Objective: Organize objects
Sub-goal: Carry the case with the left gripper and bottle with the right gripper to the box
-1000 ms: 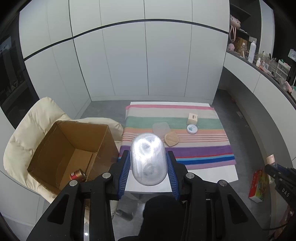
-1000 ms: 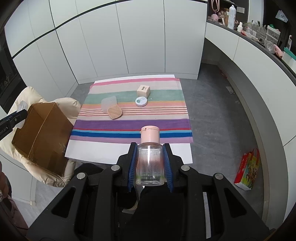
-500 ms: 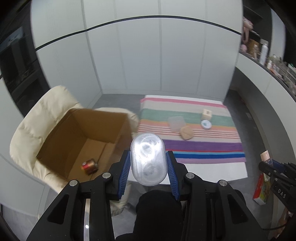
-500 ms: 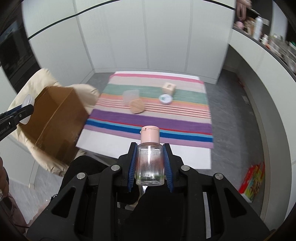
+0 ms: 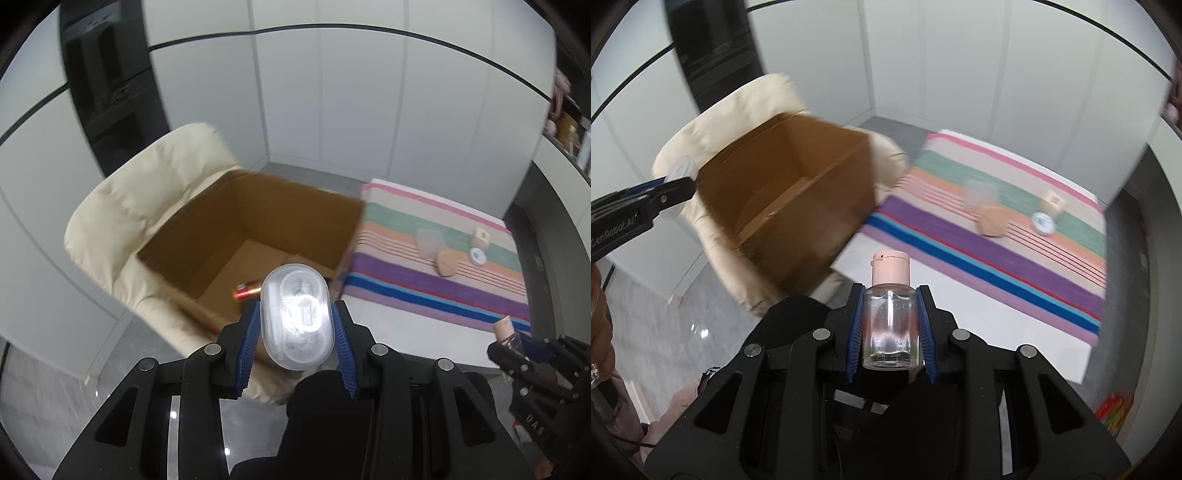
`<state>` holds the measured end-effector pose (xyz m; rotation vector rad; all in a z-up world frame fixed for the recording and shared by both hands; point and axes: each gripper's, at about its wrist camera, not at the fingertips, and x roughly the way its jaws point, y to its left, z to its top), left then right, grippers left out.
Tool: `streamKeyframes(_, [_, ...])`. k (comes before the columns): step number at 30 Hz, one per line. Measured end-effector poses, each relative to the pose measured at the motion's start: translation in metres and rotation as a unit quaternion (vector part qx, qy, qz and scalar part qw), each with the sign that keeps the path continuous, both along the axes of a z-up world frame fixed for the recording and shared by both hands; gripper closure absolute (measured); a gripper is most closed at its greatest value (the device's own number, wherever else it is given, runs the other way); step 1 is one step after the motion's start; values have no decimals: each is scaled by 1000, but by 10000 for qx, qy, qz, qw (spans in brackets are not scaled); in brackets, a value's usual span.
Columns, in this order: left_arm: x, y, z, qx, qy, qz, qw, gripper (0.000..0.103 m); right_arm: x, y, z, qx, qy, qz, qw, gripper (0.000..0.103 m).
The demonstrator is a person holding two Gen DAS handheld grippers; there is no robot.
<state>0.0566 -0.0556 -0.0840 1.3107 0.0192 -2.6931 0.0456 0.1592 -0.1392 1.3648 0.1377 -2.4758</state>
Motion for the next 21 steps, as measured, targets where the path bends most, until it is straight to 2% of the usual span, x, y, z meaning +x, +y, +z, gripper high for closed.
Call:
streamKeyframes(4, [4,-23,-4,-29,-50,229,9997,63,-3,-32,-8,8,-63,368,9993,74])
streamKeyframes(9, [6,-43,-7,-2,-90,418,9991,63,-7,-55,-19,25,-190,577,9981,74])
streamKeyframes(21, [-18,-71,-26,144,-207,674,9974,63,-32,-77,-25,256,-274,763,9964,74])
